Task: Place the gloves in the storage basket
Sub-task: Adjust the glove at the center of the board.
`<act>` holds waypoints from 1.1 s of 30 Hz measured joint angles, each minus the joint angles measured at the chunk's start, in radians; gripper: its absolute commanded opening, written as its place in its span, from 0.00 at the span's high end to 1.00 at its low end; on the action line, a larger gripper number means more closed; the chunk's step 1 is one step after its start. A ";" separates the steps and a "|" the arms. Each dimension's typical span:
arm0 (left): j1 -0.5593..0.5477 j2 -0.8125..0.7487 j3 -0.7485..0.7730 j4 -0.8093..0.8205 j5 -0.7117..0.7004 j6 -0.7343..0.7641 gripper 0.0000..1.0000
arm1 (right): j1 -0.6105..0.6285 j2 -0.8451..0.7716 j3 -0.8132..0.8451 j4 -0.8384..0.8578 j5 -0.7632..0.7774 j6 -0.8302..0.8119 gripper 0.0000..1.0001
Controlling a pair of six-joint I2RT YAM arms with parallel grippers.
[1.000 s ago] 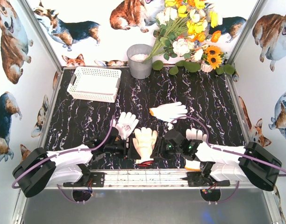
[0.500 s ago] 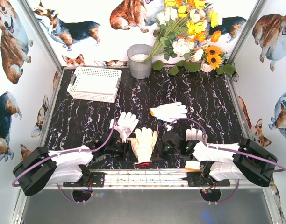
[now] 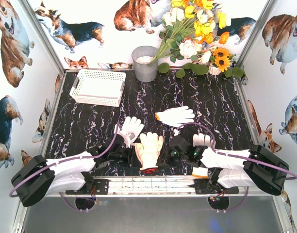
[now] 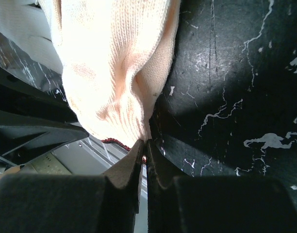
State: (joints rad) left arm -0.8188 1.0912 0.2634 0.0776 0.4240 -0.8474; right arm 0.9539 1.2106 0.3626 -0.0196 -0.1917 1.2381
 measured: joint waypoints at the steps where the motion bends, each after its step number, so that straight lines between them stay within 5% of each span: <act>1: -0.003 0.011 0.000 0.012 0.004 -0.005 0.84 | 0.000 0.000 0.000 0.000 0.002 0.001 0.94; 7: -0.015 0.052 -0.009 0.069 0.008 -0.017 0.92 | 0.000 0.000 0.000 -0.002 0.006 0.003 0.95; 18: -0.031 0.079 -0.017 0.081 -0.010 -0.018 0.88 | 0.001 0.000 0.000 -0.003 0.006 0.014 0.95; 33: -0.064 0.140 -0.017 0.145 -0.020 -0.034 0.96 | 0.007 -0.043 0.000 -0.006 0.003 0.048 0.98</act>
State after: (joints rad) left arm -0.8825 1.2316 0.2462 0.2230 0.4042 -0.8810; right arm 0.9607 1.1675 0.3626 -0.0261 -0.1886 1.2858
